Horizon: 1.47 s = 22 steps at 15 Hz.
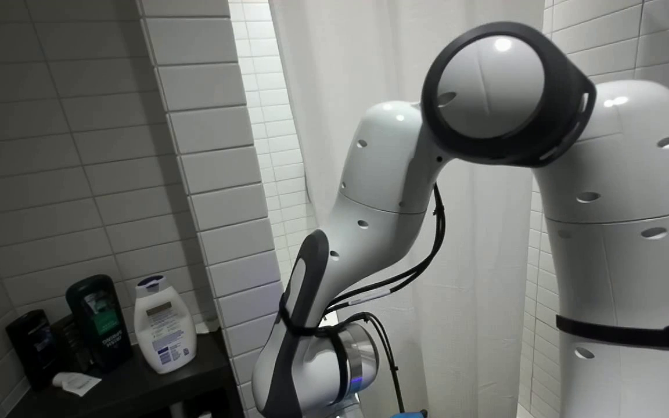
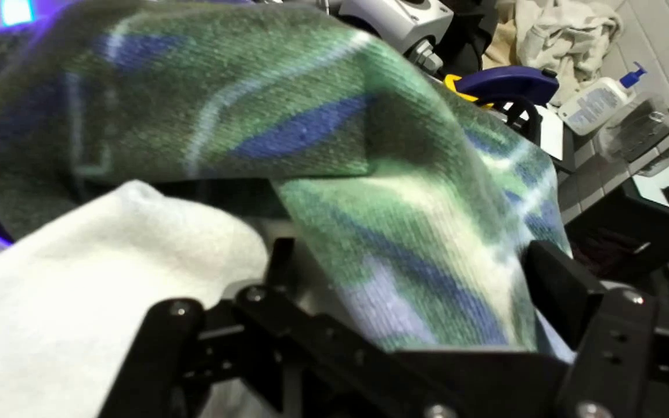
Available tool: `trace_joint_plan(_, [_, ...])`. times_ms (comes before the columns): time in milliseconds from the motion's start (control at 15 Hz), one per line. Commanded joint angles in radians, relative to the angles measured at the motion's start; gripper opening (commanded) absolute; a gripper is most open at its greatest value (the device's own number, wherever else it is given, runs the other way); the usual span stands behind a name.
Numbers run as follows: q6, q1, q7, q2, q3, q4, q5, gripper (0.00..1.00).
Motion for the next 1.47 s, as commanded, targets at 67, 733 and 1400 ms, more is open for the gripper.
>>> trace_joint_plan(67, [-0.035,0.032,0.117,0.123,0.017,0.093,-0.069,0.73])
trace_joint_plan(733, [-0.068,0.024,0.145,0.096,0.009,0.129,-0.144,0.07])
trace_joint_plan(1400, [-0.049,0.023,0.077,-0.293,0.071,-0.002,0.089,0.05])
